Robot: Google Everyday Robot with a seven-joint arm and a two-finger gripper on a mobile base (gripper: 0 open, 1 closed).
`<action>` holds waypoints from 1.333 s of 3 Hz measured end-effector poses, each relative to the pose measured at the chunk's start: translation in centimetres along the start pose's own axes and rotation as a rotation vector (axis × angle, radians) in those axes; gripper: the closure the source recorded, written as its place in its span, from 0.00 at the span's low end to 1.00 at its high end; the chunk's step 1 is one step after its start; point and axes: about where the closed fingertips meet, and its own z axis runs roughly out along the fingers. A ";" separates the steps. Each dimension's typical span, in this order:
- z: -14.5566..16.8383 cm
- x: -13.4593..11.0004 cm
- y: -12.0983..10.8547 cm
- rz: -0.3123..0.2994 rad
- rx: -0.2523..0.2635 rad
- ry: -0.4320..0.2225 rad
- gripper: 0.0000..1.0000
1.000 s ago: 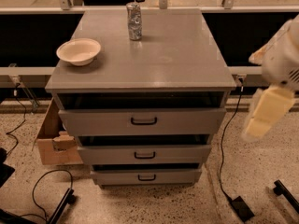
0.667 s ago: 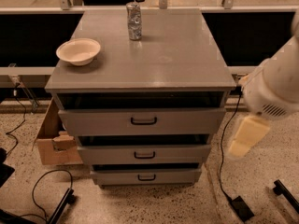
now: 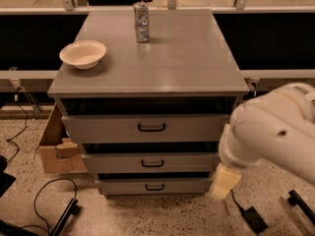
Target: Open bottom drawer
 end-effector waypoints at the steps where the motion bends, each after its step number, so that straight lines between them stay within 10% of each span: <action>1: 3.1 -0.5 1.9 -0.026 0.001 0.009 0.00; 4: 10.2 0.9 4.6 -0.054 -0.018 0.096 0.00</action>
Offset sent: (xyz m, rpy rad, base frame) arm -0.0047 0.0104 -0.0315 -0.0150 0.0012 0.0195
